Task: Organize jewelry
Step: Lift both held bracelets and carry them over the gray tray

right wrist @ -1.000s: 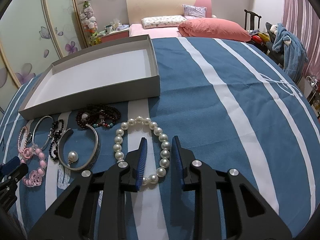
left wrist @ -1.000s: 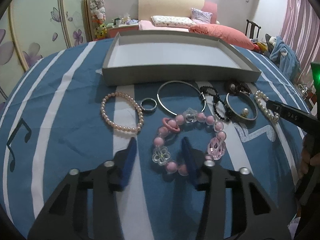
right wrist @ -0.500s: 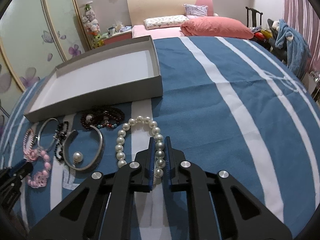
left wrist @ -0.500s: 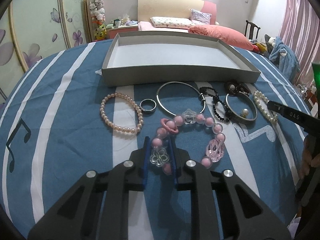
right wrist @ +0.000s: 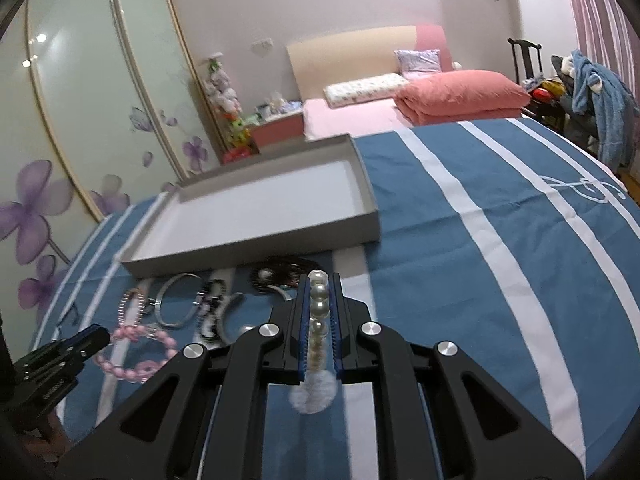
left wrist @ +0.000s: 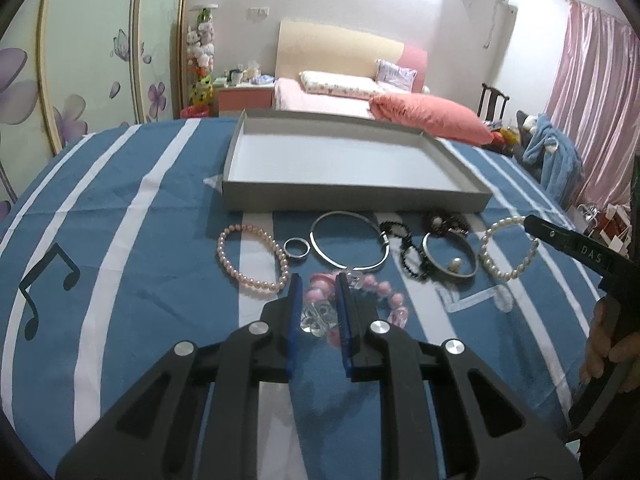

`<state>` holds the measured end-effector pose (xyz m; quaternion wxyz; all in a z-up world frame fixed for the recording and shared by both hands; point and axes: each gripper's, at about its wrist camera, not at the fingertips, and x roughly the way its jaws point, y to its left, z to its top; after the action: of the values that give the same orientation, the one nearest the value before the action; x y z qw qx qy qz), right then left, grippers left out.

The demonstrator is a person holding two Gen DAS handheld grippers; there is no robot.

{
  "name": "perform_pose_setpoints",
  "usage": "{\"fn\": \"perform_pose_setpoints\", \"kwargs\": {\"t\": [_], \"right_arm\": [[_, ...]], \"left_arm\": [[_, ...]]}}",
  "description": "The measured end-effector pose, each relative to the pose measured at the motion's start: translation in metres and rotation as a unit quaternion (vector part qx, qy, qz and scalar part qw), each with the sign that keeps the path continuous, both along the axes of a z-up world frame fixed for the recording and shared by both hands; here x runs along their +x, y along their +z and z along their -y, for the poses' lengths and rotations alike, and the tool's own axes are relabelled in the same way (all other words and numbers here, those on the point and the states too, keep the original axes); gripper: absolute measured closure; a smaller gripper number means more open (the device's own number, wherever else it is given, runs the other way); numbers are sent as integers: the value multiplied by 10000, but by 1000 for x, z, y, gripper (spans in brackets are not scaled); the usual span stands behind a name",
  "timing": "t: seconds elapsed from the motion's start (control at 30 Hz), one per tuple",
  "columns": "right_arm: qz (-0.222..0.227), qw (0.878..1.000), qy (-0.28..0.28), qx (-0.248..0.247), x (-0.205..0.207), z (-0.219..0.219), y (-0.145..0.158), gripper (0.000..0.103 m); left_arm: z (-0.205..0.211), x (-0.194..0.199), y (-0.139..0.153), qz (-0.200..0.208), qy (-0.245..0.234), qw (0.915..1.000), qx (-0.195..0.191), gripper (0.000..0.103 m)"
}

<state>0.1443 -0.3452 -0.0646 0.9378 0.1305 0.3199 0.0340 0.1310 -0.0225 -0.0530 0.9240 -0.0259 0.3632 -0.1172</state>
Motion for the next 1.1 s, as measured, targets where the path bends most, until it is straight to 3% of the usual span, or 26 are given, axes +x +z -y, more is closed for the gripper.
{"fn": "perform_pose_setpoints", "kwargs": {"t": [0.47, 0.5, 0.67, 0.77, 0.87, 0.97, 1.0, 1.03, 1.1], "right_arm": [[307, 9986, 356, 224, -24, -23, 10, 93], [327, 9985, 375, 231, -25, -25, 11, 93], [421, 9979, 460, 197, -30, -33, 15, 93], [419, 9978, 485, 146, -31, -36, 14, 93], [385, 9980, 482, 132, -32, -36, 12, 93], [364, 9981, 472, 135, -32, -34, 12, 93], [365, 9981, 474, 133, -33, -34, 12, 93], [360, 9982, 471, 129, -33, -34, 12, 93], [342, 9982, 468, 137, -32, -33, 12, 93]], "left_arm": [[3, -26, 23, 634, -24, 9979, -141, 87], [3, -27, 24, 675, -22, 9976, -141, 102], [5, -33, 31, 840, 4, 9964, -148, 102], [4, -31, 27, 742, 36, 9972, -75, 102], [1, -25, 14, 376, 24, 9993, 18, 101], [-4, -21, -1, 37, 41, 9997, 231, 87], [-6, -21, -7, -68, 38, 9994, 326, 71], [-8, -21, -11, -133, 49, 9991, 390, 63], [-12, -21, -18, -272, 37, 9984, 491, 62]]}}
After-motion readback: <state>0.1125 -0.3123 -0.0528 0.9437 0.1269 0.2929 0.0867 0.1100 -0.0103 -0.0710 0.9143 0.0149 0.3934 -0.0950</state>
